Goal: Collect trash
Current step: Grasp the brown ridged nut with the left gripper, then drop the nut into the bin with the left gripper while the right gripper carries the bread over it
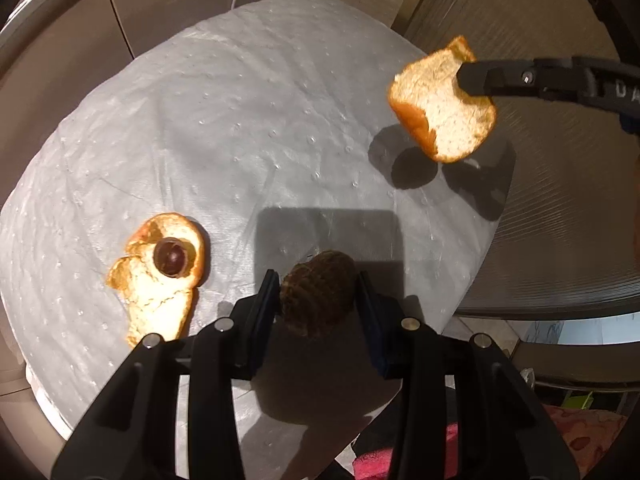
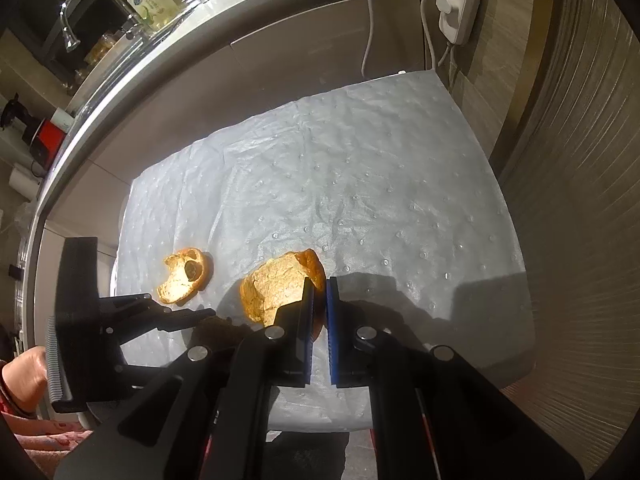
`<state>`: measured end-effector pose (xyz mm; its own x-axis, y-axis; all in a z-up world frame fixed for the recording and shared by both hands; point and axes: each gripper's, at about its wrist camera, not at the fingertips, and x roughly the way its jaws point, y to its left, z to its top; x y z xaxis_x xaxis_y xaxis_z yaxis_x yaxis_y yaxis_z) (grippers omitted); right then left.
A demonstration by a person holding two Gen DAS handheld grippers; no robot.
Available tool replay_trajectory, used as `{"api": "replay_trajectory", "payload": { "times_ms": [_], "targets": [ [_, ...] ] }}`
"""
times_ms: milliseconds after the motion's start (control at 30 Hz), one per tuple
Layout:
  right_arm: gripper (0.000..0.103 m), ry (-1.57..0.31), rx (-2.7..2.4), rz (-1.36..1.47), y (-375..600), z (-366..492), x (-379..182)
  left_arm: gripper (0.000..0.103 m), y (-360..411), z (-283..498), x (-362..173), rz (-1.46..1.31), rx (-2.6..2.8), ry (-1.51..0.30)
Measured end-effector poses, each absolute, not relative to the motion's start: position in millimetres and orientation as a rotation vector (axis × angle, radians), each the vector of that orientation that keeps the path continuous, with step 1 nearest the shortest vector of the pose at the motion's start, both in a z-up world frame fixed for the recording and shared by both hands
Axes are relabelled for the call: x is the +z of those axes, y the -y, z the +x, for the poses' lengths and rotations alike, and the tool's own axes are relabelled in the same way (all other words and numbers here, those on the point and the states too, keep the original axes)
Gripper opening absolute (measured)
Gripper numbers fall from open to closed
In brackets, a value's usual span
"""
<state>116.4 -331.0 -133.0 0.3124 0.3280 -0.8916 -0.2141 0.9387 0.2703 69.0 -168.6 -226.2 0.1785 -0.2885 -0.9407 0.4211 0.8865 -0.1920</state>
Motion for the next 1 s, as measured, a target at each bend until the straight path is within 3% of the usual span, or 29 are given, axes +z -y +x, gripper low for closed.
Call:
{"api": "replay_trajectory", "payload": {
  "times_ms": [267, 533, 733, 1000],
  "targets": [
    [0.007, -1.183, 0.454, 0.068, 271, 105, -120, 0.039, 92, 53, -168, 0.030, -0.375, -1.208],
    [0.007, -1.184, 0.599, 0.001, 166, 75, -112, 0.039, -45, 3, -155, -0.054, -0.171, -1.168],
    [0.007, -1.188, 0.693, -0.064, 86, 48, -108, 0.039, -135, -35, -180, -0.097, -0.062, -1.206],
    [0.007, -1.197, 0.758, -0.127, 9, 13, -101, 0.039, -200, -68, -241, -0.114, -0.017, -1.304]
  ]
}}
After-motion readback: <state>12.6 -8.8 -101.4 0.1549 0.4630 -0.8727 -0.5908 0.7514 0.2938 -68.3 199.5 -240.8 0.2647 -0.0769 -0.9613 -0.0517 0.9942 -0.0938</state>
